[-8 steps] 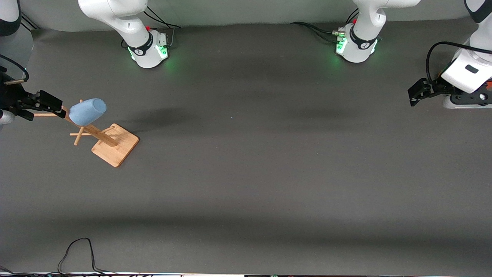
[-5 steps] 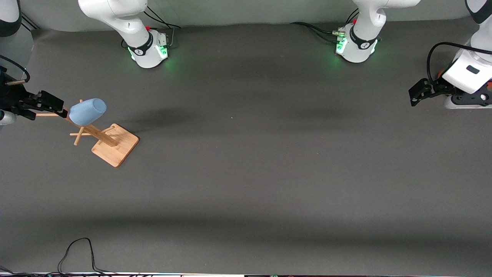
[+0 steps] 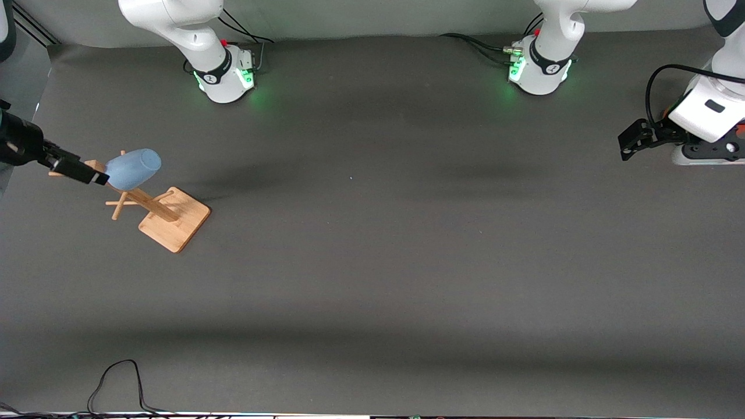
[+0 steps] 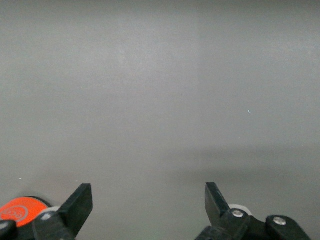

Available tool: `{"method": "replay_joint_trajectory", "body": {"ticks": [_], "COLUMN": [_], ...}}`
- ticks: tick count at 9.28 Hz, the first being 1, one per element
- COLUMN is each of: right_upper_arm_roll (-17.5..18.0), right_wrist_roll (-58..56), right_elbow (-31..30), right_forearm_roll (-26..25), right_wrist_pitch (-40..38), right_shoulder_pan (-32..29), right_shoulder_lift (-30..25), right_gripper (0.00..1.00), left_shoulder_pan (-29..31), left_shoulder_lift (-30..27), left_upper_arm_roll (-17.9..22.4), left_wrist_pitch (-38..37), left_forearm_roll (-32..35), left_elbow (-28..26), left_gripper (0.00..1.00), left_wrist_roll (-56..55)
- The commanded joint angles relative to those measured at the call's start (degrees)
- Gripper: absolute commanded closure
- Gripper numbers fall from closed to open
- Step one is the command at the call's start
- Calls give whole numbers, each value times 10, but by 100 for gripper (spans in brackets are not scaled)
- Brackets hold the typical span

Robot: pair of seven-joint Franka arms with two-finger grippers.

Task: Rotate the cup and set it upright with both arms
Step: 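Move the right gripper onto the light blue cup on the wooden stand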

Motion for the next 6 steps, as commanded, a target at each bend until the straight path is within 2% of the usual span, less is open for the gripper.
{"method": "replay_joint_trajectory", "body": {"ticks": [1, 2, 3, 6], "right_upper_arm_roll": [-27, -64, -75, -80], "right_wrist_roll": [122, 128, 127, 149], "right_elbow": [-60, -74, -87, -124], "right_forearm_roll": [16, 51, 59, 91], "right_wrist_pitch": [4, 6, 11, 47], "right_shoulder_pan": [2, 3, 3, 3], "right_shoulder_lift": [-25, -25, -24, -25], "right_gripper": [0, 0, 0, 0], "left_shoulder_pan": [-5, -5, -5, -5], "left_shoulder_lift": [-4, -3, -3, -4], "left_upper_arm_roll": [2, 1, 1, 0], "left_wrist_pitch": [5, 5, 7, 2], "left_forearm_roll": [-4, -4, -4, -4], "left_elbow": [-9, -9, -8, 0], "left_gripper": [0, 0, 0, 0], "left_wrist_roll": [-1, -1, -1, -2]}}
